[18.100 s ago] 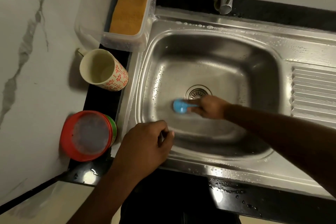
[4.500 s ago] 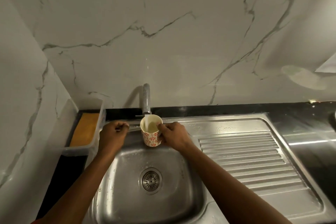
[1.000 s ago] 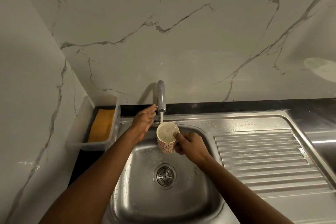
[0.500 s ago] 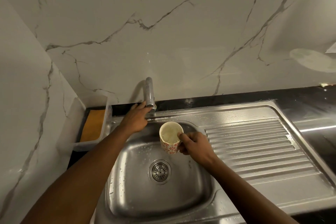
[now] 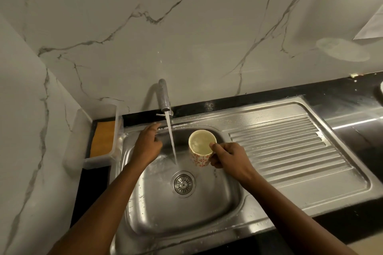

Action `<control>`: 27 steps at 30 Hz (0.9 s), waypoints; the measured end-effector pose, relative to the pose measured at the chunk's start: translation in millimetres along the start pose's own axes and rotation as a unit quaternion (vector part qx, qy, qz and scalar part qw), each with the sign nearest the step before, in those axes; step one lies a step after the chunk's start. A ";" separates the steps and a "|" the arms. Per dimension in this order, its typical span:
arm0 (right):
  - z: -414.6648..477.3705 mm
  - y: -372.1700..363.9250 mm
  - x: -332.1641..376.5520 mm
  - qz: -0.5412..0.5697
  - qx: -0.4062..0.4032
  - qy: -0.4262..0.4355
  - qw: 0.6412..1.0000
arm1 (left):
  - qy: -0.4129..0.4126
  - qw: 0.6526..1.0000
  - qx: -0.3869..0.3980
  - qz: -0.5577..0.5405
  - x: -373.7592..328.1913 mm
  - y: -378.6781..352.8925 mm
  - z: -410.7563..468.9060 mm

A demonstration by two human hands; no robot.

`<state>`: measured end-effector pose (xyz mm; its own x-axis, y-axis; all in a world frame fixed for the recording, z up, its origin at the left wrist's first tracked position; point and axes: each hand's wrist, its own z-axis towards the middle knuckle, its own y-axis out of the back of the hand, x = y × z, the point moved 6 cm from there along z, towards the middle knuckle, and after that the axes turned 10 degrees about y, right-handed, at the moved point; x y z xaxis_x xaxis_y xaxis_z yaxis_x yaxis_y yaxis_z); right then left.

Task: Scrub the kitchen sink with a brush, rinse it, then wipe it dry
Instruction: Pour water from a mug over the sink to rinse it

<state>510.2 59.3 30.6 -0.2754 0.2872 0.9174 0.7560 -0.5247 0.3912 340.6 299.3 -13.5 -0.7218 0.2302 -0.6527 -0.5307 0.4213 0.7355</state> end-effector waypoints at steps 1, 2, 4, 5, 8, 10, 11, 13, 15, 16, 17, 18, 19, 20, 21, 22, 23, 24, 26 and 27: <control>-2.7 2.4 -0.7 0.004 -0.004 -0.003 1.000 | 0.013 1.000 -0.018 -0.021 0.0 3.5 -9.7; -6.0 5.2 -1.7 0.008 -0.007 -0.005 1.000 | 0.022 0.998 -0.034 -0.038 -0.6 6.0 -21.0; -12.0 12.1 -3.1 0.008 -0.009 -0.007 1.000 | 0.022 0.996 -0.049 -0.066 -4.1 7.3 -44.1; -15.5 17.0 -4.2 0.008 -0.009 -0.008 1.000 | 0.020 0.995 -0.053 -0.081 -7.8 5.8 -55.6; -22.6 35.5 -7.5 0.009 -0.006 -0.005 1.000 | 0.022 0.990 -0.063 -0.123 -25.1 -0.4 -88.0; -26.1 51.1 -12.4 0.015 0.001 -0.005 1.000 | 0.017 0.988 -0.069 -0.139 -42.1 -8.4 -109.6; -28.3 59.9 -15.3 0.015 0.008 -0.003 1.000 | 0.017 0.987 -0.069 -0.147 -50.9 -14.4 -119.7; -33.4 81.9 -22.4 0.020 0.020 0.001 1.000 | 0.019 0.984 -0.067 -0.165 -70.8 -31.4 -138.9; -38.8 104.8 -28.2 0.029 0.028 0.007 0.999 | 0.018 0.982 -0.071 -0.173 -89.9 -50.5 -153.5; -41.4 116.9 -31.3 0.033 0.032 0.011 0.999 | 0.020 0.982 -0.073 -0.175 -98.8 -60.9 -159.6; -44.2 130.6 -35.5 0.036 0.035 0.013 0.999 | 0.023 0.981 -0.075 -0.177 -109.1 -72.4 -166.5; -47.0 143.2 -38.9 0.037 0.040 0.015 0.998 | 0.024 0.981 -0.075 -0.179 -118.4 -83.4 -173.2; -49.4 153.6 -42.2 0.033 0.044 0.017 0.998 | 0.023 0.980 -0.074 -0.181 -127.1 -92.8 -179.4; -52.7 166.2 -47.4 0.026 0.047 0.018 0.998 | 0.020 0.981 -0.071 -0.181 -137.7 -104.7 -186.1; -55.5 177.5 -52.5 0.020 0.048 0.018 0.998 | 0.017 0.981 -0.066 -0.182 -147.8 -115.2 -191.7; -58.4 189.5 -58.4 0.018 0.049 0.016 0.999 | 0.016 0.981 -0.058 -0.182 -157.4 -126.5 -197.2; -61.3 201.3 -63.5 0.019 0.048 0.014 0.999 | 0.015 0.982 -0.049 -0.183 -165.7 -137.8 -202.6; -64.1 211.5 -68.7 0.022 0.048 0.011 0.999 | 0.015 0.983 -0.039 -0.181 -171.7 -148.4 -207.4; -70.7 233.4 -79.7 0.024 0.045 -0.001 0.999 | 0.016 0.983 -0.006 -0.181 -183.9 -172.1 -216.7; -74.2 244.2 -85.9 0.023 0.041 -0.007 0.999 | 0.016 0.983 0.015 -0.183 -189.0 -184.8 -220.6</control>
<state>674.5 -152.9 52.7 -0.2312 0.2757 0.9330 0.8135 -0.4712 0.3408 477.0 -15.6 14.0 -0.4990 0.0297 -0.8661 -0.7443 0.4971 0.4459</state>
